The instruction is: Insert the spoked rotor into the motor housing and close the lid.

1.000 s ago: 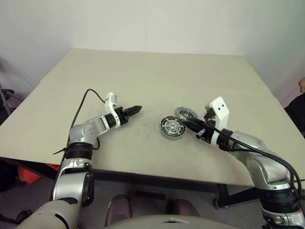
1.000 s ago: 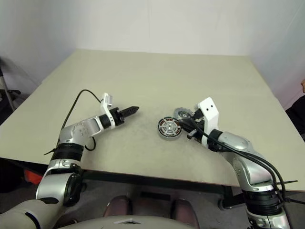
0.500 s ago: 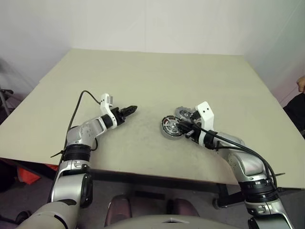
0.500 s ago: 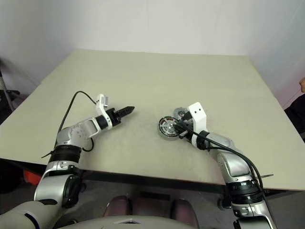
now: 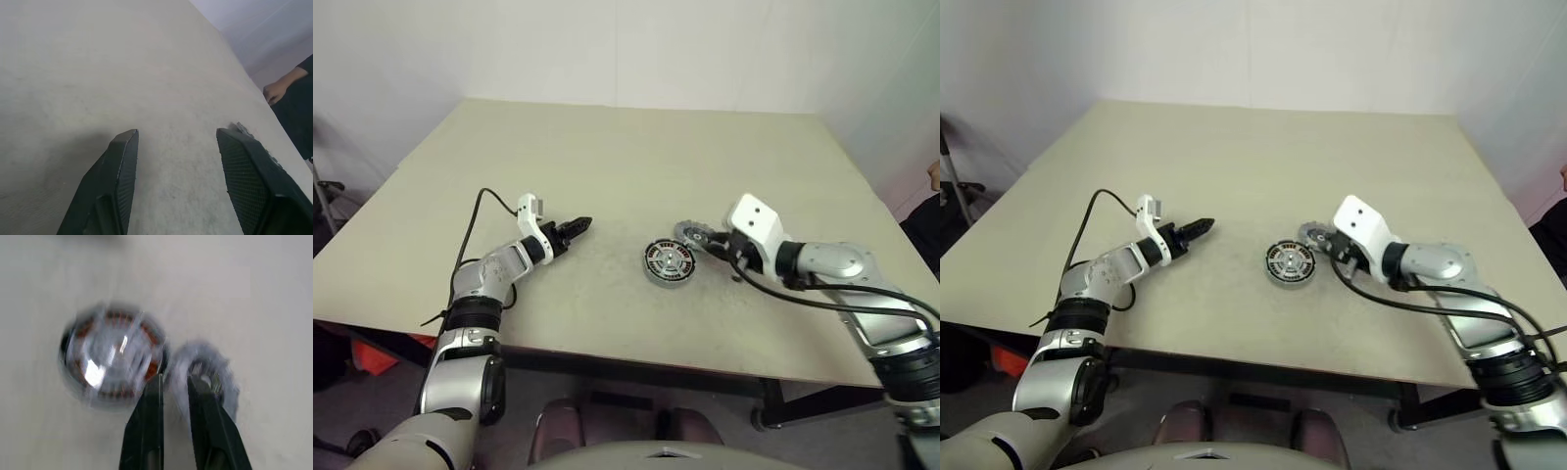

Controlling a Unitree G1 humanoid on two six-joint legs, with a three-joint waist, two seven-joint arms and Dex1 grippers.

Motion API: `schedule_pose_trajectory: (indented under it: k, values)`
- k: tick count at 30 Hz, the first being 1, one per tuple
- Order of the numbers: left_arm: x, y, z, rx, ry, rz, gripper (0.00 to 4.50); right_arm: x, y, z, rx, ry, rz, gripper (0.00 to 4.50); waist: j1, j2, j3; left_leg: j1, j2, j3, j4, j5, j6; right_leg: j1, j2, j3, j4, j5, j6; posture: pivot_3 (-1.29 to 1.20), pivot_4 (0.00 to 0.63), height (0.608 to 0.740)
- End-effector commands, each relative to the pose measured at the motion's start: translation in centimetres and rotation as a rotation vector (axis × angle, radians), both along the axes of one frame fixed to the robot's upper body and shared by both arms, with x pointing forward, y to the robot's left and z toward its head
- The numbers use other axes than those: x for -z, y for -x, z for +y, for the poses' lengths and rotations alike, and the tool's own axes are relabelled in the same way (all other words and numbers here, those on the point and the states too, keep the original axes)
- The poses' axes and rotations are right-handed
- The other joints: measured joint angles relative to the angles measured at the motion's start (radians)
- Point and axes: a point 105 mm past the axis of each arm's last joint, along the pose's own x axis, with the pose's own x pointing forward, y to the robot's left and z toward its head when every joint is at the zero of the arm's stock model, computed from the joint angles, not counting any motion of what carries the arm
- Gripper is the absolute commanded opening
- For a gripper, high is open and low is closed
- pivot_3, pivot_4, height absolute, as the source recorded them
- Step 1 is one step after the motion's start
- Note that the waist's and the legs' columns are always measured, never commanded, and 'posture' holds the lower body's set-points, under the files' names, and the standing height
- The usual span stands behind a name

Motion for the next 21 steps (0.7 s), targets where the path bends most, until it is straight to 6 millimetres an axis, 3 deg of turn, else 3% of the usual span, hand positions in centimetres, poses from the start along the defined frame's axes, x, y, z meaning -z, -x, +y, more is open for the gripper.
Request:
schedule_pose_trajectory:
  k: [1, 5, 12, 16, 21]
  values:
    - [-1.2, -0.8, 0.1, -0.015, -0.018, -0.056, 2.72, -1.1, 0.1, -0.6, -0.235, 0.216, -0.041, 1.23, -0.003, 0.0, 0.0, 0.0, 0.0, 0.0, 0.0, -0.001, 0.001, 0.0, 0.0, 0.0, 0.0, 0.0, 0.0, 0.0, 0.0, 0.74]
    - [-1.1, -1.0, 0.3, -0.034, -0.018, -0.057, 2.72, -2.4, -1.4, 0.2, -0.391, 0.355, -0.125, 2.42, -0.014, 0.0, 0.0, -0.001, 0.0, 0.001, 0.002, -0.002, 0.005, -0.001, 0.001, 0.001, 0.003, 0.0, -0.001, 0.0, 0.0, 0.74]
    - [-0.5, -0.5, 0.6, -0.064, -0.016, -0.053, 2.72, -1.5, -3.5, 3.1, -0.6, 0.471, -0.179, 2.42, -0.01, 0.0, 0.0, -0.003, 0.002, 0.0, 0.011, -0.005, 0.01, -0.002, 0.001, -0.001, 0.005, 0.001, -0.002, 0.0, 0.0, 0.74]
    - [-0.5, -0.2, 1.2, -0.084, -0.018, -0.054, 2.72, 0.0, -4.5, 2.8, -0.642, 0.554, -0.177, 2.42, -0.007, 0.0, 0.0, -0.013, 0.001, 0.0, 0.021, -0.007, 0.014, -0.006, -0.002, -0.002, 0.006, 0.001, -0.002, 0.0, 0.0, 0.74]
    - [-0.6, 0.0, 1.7, -0.104, -0.022, -0.054, 2.72, 0.0, -4.9, 2.4, -0.672, 0.592, -0.198, 2.42, -0.009, 0.0, 0.0, -0.014, 0.001, 0.0, 0.025, -0.01, 0.018, -0.005, -0.004, -0.003, 0.007, 0.001, -0.002, 0.0, 0.0, 0.74]
